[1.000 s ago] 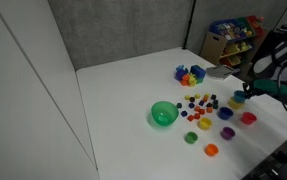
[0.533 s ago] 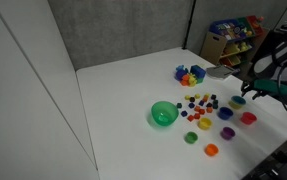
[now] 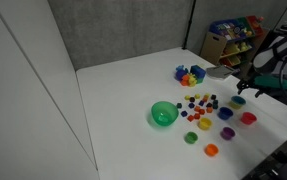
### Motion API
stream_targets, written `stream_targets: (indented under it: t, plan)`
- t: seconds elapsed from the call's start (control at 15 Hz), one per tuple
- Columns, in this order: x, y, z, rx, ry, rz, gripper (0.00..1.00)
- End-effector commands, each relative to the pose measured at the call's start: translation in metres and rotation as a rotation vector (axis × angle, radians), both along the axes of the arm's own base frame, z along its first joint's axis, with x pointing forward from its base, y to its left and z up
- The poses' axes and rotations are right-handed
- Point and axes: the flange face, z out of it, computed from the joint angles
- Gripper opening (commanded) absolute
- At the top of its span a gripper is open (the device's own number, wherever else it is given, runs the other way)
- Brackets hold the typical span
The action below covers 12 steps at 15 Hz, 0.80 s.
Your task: Put the light blue bowl inside the yellow bowl
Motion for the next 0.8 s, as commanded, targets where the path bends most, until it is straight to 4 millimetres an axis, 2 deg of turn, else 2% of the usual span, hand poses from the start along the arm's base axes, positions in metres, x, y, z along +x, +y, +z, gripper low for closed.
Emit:
stream_targets:
  t: [0.0, 0.27, 0.47, 0.73]
  plan:
    - [-0.001, 0.032, 0.035, -0.049, 0.043, 0.100, 1.00]
    - [0.003, 0.076, 0.073, -0.112, 0.041, 0.211, 1.00]
    - [-0.002, 0.108, 0.109, -0.095, 0.038, 0.290, 1.00]
    - [-0.010, 0.134, 0.168, -0.048, 0.057, 0.349, 1.00]
